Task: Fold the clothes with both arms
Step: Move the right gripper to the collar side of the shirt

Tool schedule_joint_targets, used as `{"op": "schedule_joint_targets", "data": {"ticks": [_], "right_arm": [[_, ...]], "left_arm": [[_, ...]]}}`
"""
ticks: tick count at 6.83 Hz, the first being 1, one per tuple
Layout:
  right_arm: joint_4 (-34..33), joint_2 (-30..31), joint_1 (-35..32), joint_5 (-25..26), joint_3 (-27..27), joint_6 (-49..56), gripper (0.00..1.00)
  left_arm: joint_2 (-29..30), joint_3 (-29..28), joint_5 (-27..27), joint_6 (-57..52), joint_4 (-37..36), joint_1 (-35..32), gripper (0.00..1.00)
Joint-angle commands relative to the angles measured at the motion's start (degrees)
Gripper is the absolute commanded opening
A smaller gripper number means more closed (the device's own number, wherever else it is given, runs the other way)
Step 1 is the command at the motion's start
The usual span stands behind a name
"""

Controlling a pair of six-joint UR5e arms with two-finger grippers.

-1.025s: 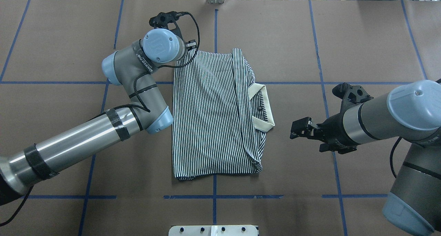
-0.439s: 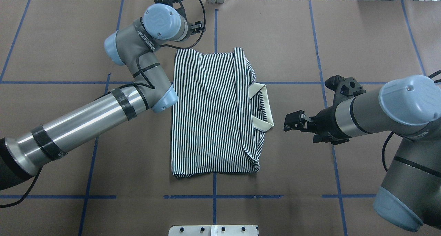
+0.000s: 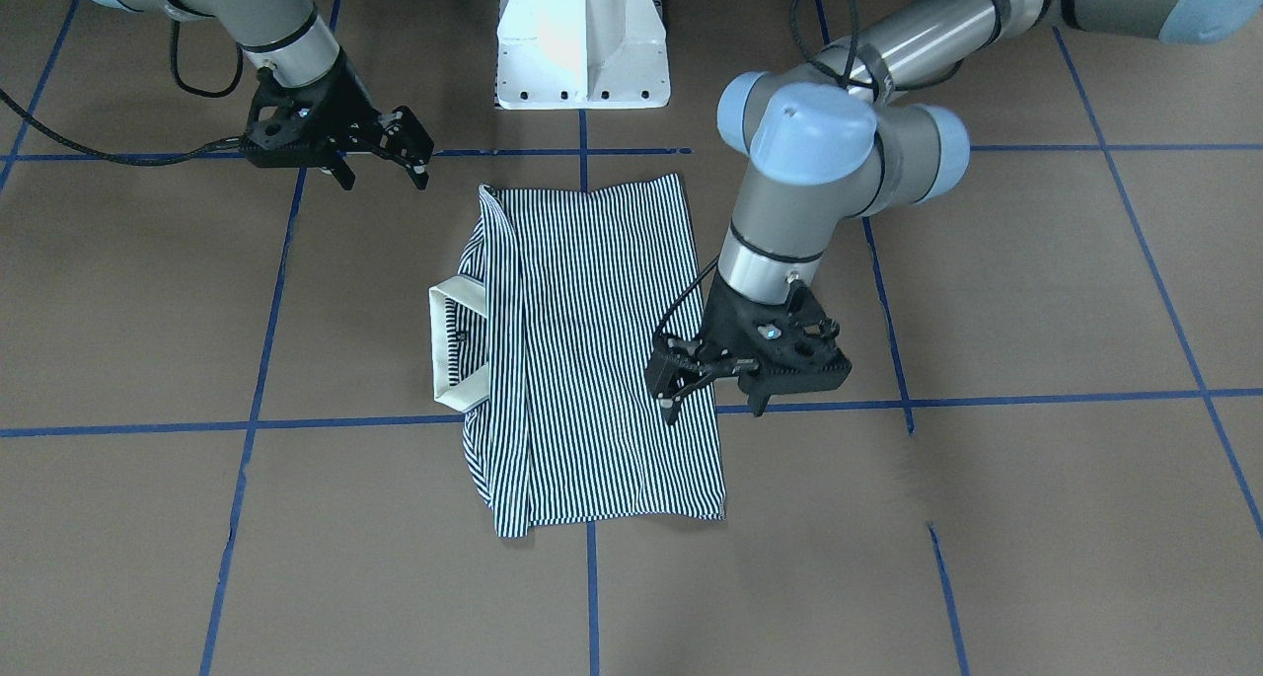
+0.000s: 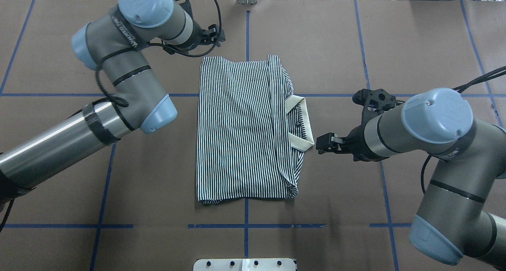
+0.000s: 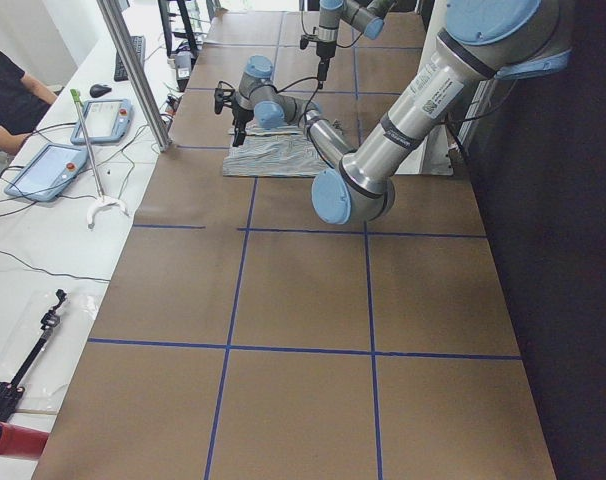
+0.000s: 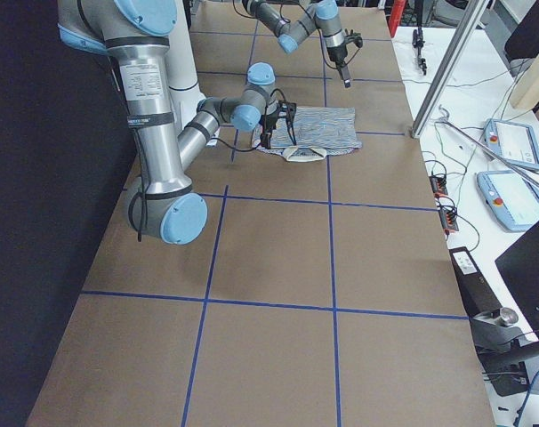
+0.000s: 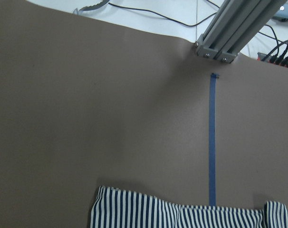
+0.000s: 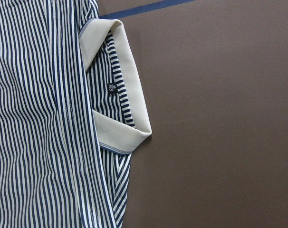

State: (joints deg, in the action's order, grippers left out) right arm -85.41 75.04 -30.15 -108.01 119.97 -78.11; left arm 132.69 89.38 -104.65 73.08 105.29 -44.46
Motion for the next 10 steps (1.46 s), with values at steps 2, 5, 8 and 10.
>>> {"op": "schedule_joint_targets", "data": {"ticks": [2, 5, 8, 10], "right_arm": [[-13.91, -15.59, 7.73, 7.63, -12.51, 4.44, 1.00], [-15.92, -19.22, 8.09, 6.76, -18.98, 14.80, 1.00], [-16.72, -18.88, 8.36, 3.34, -19.68, 14.92, 1.00], [-17.42, -18.87, 8.36, 2.89, -20.04, 14.92, 1.00]], "left_arm": [[-8.48, 21.32, -2.41, -0.04, -13.52, 3.13, 1.00], [-9.38, 21.89, -2.23, 0.14, -13.36, 3.67, 1.00], [-9.29, 21.89, -2.32, 0.14, -13.27, 3.67, 1.00], [-9.29, 21.97, -2.32, 0.49, -13.27, 3.85, 1.00]]}}
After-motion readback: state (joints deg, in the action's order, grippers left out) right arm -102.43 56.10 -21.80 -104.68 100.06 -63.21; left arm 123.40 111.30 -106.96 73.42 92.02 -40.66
